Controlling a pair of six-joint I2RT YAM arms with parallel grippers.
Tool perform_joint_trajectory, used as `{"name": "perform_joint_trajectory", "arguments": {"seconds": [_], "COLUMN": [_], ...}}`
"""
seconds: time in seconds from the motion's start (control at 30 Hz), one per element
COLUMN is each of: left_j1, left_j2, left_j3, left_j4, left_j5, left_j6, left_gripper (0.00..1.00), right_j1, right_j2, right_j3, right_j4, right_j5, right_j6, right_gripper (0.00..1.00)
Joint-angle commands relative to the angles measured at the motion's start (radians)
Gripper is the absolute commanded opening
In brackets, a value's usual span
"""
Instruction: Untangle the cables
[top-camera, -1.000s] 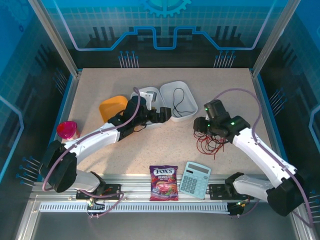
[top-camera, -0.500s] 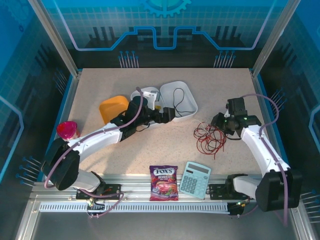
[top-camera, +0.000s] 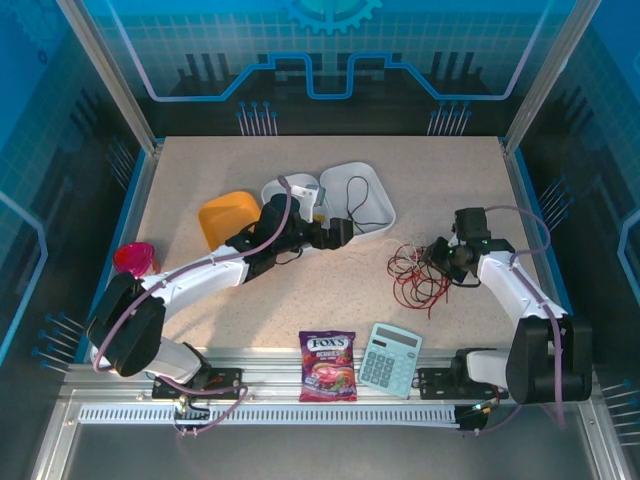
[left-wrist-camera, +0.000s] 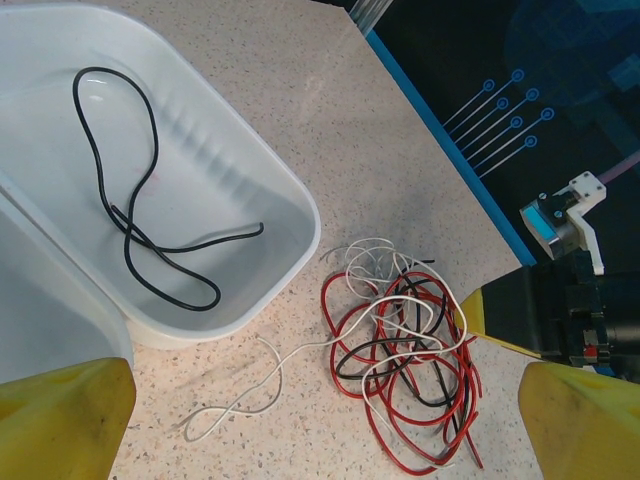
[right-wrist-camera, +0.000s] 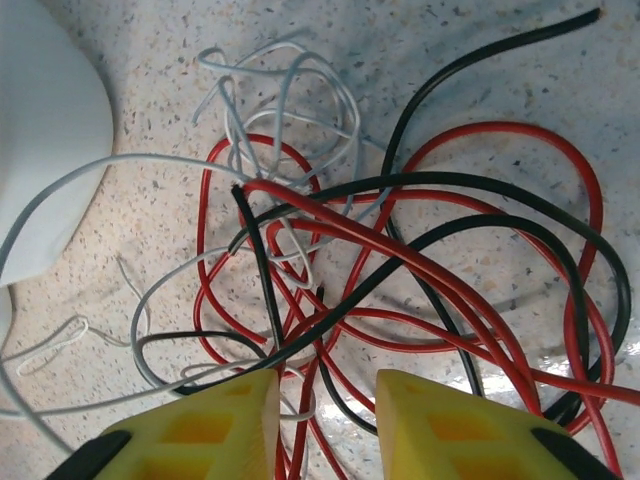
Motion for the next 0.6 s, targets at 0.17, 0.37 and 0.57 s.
{"name": "perform_joint_trajectory", "arguments": {"seconds": [0.17,0.37,0.57], "left_j1": [-0.009,-0.009,-0.009], "left_j2": [0.018,0.024,0.028], "left_j3": [0.027,0.035,0.041], "left_j4": [0.014,0.013,0.007], "left_j5": [0.021,0.027,0.028], "left_j6": [0.004,0.003,0.004], "left_gripper": [0.99,0.99,0.99], "right_j1": [-0.022,-0.041,-0.056], "right_j2": [0.012,0.059,0.075], "right_j3": [-0.060,-0.087,-0.105], "right_j4": [0.126,0.227,0.276], "right_j5": [-0.036,-0.079,-0.093], "right_j6": [0.083,0.136,0.163], "right_gripper": [0.44,0.42,0.34]}}
